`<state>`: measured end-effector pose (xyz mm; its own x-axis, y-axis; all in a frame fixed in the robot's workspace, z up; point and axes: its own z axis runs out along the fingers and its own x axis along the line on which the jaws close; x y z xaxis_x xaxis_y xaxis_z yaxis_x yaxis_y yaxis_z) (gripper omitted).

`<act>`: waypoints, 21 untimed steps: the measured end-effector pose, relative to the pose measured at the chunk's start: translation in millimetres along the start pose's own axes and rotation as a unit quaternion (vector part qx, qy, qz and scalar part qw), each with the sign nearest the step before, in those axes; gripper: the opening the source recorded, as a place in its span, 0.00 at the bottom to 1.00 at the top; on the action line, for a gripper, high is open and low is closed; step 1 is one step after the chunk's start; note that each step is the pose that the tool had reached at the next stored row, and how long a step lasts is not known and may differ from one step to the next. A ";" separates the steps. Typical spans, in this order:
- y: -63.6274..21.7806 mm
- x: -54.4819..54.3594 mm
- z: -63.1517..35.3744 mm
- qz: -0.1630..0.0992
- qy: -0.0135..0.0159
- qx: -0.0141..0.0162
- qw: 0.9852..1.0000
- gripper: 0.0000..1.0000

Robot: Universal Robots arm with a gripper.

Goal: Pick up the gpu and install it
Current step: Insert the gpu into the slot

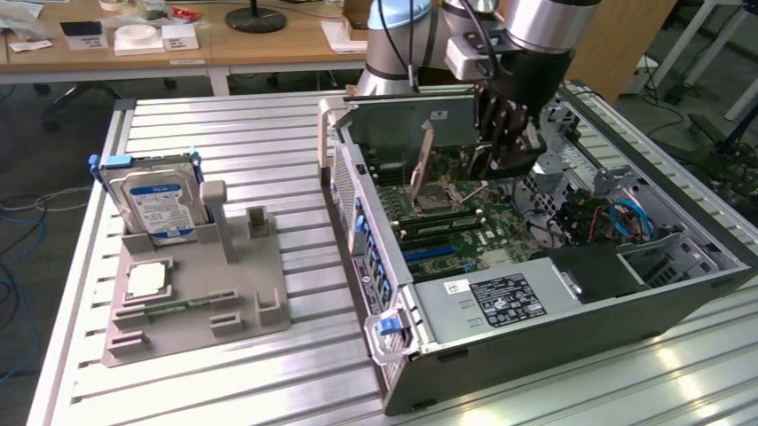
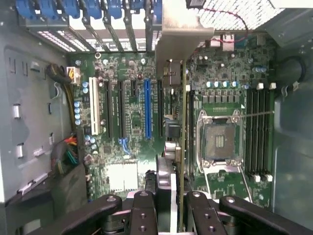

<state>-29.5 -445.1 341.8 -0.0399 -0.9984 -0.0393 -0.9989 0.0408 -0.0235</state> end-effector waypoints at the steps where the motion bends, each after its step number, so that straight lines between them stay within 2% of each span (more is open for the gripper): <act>1: 0.6 0.1 1.8 0.000 0.000 0.000 1.000 0.28; 5: 1.5 0.4 8.9 0.000 0.000 0.000 1.000 0.28; 10: 10.0 1.4 17.8 0.000 0.000 -0.001 1.000 0.28; 17: 10.1 14.4 26.5 0.000 0.000 -0.001 1.000 0.28; 21: 17.8 15.2 33.4 0.000 0.000 -0.002 1.000 0.28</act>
<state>-47.1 -458.2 307.4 -0.0399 -0.9984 -0.0391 -0.9990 0.0407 -0.0200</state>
